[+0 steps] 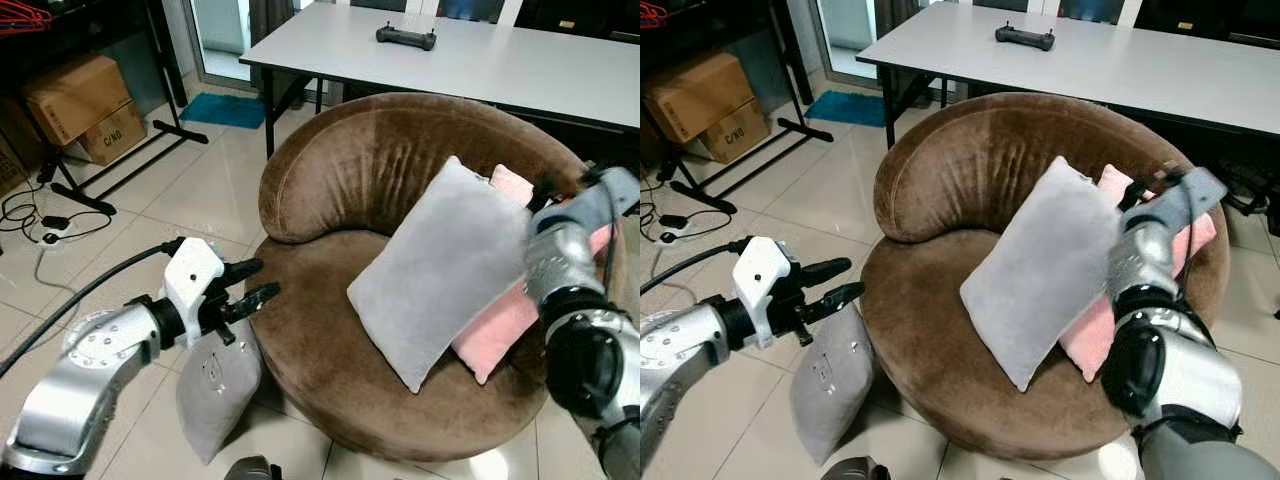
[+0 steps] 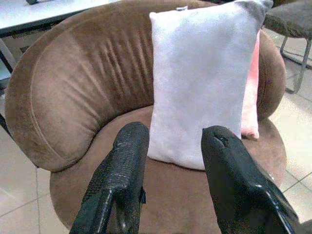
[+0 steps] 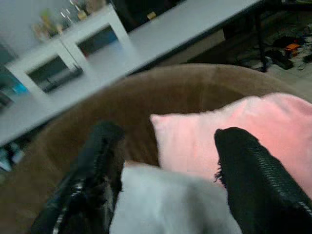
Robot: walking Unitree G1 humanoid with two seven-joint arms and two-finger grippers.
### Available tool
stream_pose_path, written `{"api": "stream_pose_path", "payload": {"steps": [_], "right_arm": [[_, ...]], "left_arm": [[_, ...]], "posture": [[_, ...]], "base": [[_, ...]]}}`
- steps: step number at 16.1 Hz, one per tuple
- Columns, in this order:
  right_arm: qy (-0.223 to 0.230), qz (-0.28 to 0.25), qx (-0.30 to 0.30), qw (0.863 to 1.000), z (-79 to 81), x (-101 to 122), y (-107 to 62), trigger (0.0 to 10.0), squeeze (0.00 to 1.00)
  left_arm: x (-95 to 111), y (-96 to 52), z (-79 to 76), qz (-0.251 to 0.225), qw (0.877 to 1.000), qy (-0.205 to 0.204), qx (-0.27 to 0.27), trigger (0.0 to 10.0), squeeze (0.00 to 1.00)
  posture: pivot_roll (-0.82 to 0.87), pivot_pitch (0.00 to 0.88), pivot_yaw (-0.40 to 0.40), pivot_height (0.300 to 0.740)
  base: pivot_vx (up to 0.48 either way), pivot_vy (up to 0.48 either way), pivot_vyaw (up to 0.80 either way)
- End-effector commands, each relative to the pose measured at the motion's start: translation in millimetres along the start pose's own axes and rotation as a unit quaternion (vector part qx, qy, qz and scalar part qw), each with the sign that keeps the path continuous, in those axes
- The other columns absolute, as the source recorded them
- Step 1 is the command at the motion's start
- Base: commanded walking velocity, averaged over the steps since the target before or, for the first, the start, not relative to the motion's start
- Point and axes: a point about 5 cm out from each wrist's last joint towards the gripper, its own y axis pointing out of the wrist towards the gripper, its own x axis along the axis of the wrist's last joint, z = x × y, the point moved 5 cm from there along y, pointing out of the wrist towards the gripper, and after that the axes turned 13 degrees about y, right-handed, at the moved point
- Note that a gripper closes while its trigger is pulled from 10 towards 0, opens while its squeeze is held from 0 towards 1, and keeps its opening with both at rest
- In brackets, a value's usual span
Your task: Move the pillow to the sofa from floor
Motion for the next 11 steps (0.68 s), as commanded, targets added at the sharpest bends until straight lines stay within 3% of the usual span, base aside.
{"api": "stream_pose_path", "payload": {"steps": [1, 2, 3, 4, 5, 6, 7, 8, 9, 11], "right_arm": [[0.005, -0.026, 0.026, 0.999, 13.9, 15.7, 2.8, 10.0, 1.00], [-0.007, -0.036, 0.049, 0.998, 20.9, 17.8, 1.8, 10.0, 1.00], [-0.030, -0.038, 0.092, 0.995, 37.6, 11.5, -2.7, 10.0, 1.00], [-0.039, -0.040, 0.127, 0.990, 50.5, 4.6, -8.5, 10.0, 0.80], [-0.100, -0.075, 0.200, 0.972, 77.6, -7.8, -31.5, 10.0, 0.53], [-0.145, -0.084, 0.269, 0.948, 99.7, -23.2, -59.5, 10.0, 0.00], [-0.128, -0.074, 0.310, 0.939, 114.2, -37.4, -88.4, 10.0, 0.00], [-0.093, -0.056, 0.319, 0.941, 118.4, -46.3, -104.7, 10.0, 0.00], [-0.066, -0.033, 0.311, 0.948, 117.4, -56.2, -116.0, 10.0, 0.00], [-0.025, -0.006, 0.285, 0.958, 112.6, -63.2, -123.3, 10.0, 0.00]], "left_arm": [[1.4, 0.0, 0.9, -0.002, 1.000, 0.006, 0.012, 10.0, 0.00], [1.7, 0.0, 1.6, -0.003, 1.000, 0.005, 0.018, 10.0, 0.00], [4.2, 0.2, 5.2, -0.010, 0.999, -0.004, 0.048, 10.0, 0.00], [5.8, 0.1, 8.0, -0.016, 0.997, -0.010, 0.073, 10.0, 0.00], [6.4, -0.1, 11.2, -0.020, 0.993, -0.021, 0.113, 10.0, 0.00], [6.6, 0.3, 11.9, -0.023, 0.990, -0.032, 0.136, 10.0, 0.00], [7.1, 0.9, 8.9, -0.027, 0.988, -0.041, 0.147, 10.0, 0.00], [7.7, 1.8, 5.7, -0.029, 0.986, -0.047, 0.156, 10.0, 0.00], [7.5, 1.9, 3.3, -0.029, 0.984, -0.052, 0.166, 10.0, 0.00], [6.6, -0.5, 5.7, -0.026, 0.979, -0.059, 0.193, 10.0, 0.00]], "posture": [[0.13, 0.000, -0.027, 0.740], [0.13, 0.000, -0.027, 0.740], [0.13, 0.000, -0.029, 0.740], [0.13, 0.000, -0.032, 0.740], [0.13, 0.000, -0.041, 0.740], [0.13, 0.000, -0.041, 0.740], [0.12, 0.000, -0.047, 0.740], [0.12, 0.000, -0.047, 0.740], [0.13, 0.000, -0.062, 0.740], [0.13, 0.000, -0.062, 0.740]], "base": [[0.000, 0.000, 0.00], [0.000, 0.000, 0.00], [0.000, 0.000, 0.00], [0.000, 0.000, 0.00], [0.000, 0.000, 0.00], [0.000, 0.000, 0.00], [0.000, 0.000, 0.00], [0.000, 0.000, 0.00], [0.000, 0.000, 0.00], [0.000, 0.000, 0.00]]}}
